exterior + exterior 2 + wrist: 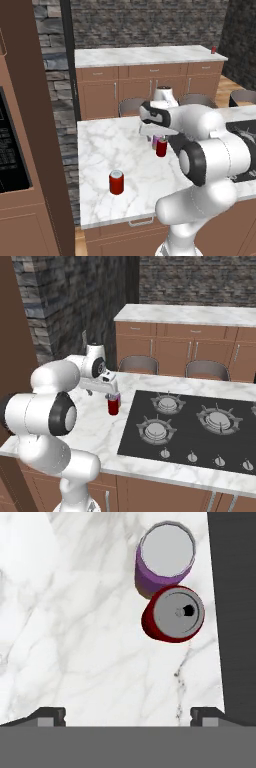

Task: Four empty soda cans are scattered around the kitchen. Gather all the cans and cluster them next to the stove for recycling.

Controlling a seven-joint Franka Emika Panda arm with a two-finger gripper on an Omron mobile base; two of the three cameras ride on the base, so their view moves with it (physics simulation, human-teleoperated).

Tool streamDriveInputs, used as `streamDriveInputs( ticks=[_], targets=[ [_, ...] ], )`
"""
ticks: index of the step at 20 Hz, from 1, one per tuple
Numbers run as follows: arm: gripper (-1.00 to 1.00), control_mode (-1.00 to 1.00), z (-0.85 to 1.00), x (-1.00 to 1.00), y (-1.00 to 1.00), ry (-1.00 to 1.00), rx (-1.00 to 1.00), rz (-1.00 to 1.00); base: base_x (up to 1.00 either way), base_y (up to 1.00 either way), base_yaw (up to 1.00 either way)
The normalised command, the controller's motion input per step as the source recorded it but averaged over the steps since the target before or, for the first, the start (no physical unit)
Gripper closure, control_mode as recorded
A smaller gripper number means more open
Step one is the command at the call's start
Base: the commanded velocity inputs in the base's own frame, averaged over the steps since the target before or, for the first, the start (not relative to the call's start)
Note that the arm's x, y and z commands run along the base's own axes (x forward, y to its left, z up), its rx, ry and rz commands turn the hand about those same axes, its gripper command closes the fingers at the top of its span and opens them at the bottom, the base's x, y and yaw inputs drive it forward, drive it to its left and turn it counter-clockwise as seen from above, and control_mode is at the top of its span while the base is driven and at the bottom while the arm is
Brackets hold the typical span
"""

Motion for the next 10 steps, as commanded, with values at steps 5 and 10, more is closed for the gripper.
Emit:
streamDriveInputs(
  ticks=[5,10],
  targets=[
    [-1.0,-1.0,0.12,-0.68,0.27,0.05,0.0,-0.02,0.0,0.0,0.0],
    [-1.0,-1.0,0.18,-0.67,0.26,0.07,0.0,-0.02,0.0,0.0,0.0]
  ],
)
